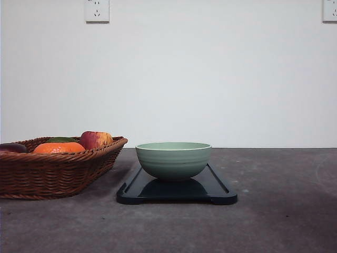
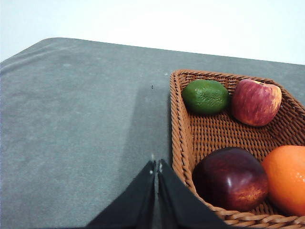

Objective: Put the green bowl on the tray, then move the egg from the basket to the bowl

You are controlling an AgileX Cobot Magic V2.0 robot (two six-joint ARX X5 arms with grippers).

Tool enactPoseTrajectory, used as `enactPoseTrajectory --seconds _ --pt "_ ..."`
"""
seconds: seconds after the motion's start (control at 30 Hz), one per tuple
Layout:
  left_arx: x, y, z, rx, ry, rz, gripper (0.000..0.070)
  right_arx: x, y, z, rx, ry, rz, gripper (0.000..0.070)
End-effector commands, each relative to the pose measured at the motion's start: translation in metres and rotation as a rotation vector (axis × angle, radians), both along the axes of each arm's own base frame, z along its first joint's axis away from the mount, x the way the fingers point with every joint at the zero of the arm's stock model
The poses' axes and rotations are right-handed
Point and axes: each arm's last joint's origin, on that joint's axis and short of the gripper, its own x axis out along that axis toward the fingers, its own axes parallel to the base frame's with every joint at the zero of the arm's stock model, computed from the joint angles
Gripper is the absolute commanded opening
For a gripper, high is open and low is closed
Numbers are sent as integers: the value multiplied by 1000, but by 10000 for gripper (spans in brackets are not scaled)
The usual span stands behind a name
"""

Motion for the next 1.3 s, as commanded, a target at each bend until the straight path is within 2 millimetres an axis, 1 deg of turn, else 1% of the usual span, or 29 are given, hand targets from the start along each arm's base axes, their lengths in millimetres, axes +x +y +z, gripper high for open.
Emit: enactPoseTrajectory --seconds 0.0,1.27 --pt "1 0 -7 -4 22 4 0 0 0 0 6 -5 -2 16" --pt "1 0 -7 -4 22 4 0 0 0 -1 6 -5 -2 16"
